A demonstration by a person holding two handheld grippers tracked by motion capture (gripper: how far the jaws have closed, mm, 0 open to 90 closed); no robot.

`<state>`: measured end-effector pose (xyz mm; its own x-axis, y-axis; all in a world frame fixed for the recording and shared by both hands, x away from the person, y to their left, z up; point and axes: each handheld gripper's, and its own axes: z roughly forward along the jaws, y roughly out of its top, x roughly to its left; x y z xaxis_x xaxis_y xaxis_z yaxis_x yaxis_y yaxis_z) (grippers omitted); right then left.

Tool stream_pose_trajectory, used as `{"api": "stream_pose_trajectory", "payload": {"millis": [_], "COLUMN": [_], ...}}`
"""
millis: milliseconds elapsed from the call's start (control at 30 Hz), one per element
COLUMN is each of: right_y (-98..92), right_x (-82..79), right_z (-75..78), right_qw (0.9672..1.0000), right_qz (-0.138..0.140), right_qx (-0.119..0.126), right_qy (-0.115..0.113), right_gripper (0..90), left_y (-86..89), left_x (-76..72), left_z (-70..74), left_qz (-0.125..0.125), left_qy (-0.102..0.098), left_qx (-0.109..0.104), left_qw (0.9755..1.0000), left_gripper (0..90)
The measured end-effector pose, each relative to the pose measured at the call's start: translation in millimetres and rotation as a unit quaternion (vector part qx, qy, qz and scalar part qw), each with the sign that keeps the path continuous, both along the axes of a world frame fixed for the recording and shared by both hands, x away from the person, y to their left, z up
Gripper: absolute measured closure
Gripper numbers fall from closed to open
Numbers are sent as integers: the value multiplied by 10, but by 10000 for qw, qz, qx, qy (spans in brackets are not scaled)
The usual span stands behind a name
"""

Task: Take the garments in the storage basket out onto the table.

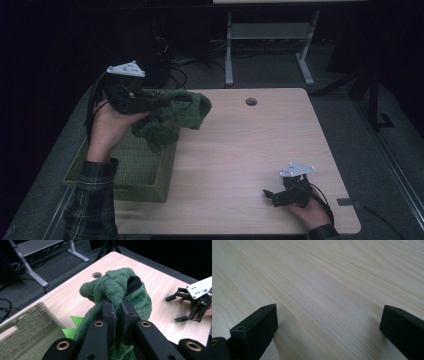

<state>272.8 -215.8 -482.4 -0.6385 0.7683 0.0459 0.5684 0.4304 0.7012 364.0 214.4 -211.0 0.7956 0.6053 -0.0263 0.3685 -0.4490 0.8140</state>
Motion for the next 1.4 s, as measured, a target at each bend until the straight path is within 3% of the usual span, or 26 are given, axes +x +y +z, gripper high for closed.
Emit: {"api": "stream_pose_trajectory", "payload": {"millis": [233, 500, 833, 1000, 1167, 1300, 1367, 1400], "right_y": [-1, -1, -1, -2, -1, -1, -1, -1], "right_x": [2, 1, 1, 1, 1, 1, 1, 1], "right_z": [-1, 1, 1, 1, 1, 0, 0, 0], "right_qw": [10000, 10000, 10000, 10000, 10000, 10000, 10000, 10000], "right_qz": [6, 2, 4, 6, 7, 7, 6, 6], "right_qx": [1, -11, -6, -11, -10, -9, -2, -2], "right_qy": [-19, -12, -14, -14, -12, -14, -14, -14], "right_gripper": [13, 12, 12, 12, 12, 12, 12, 12], "left_y": [-313, -755, -1152, -1367, -1466, -1549, -1608, -1608], "left_x": [-12, -9, -30, -66, -91, -97, -88, -88], "left_z": [0, -84, -210, -372, -517, -682, -835, -835], "left_qz": [-215, -483, -749, -787, -839, -905, -963, -963], "left_qy": [-20, 20, 115, 176, 251, 383, 508, 508], "left_qx": [23, 91, 62, 148, 174, 149, 156, 156], "left_qw": [9998, 9988, 9971, 9966, 9960, 9951, 9939, 9939], "left_gripper": [838, 838, 838, 838, 838, 838, 837, 837]}}
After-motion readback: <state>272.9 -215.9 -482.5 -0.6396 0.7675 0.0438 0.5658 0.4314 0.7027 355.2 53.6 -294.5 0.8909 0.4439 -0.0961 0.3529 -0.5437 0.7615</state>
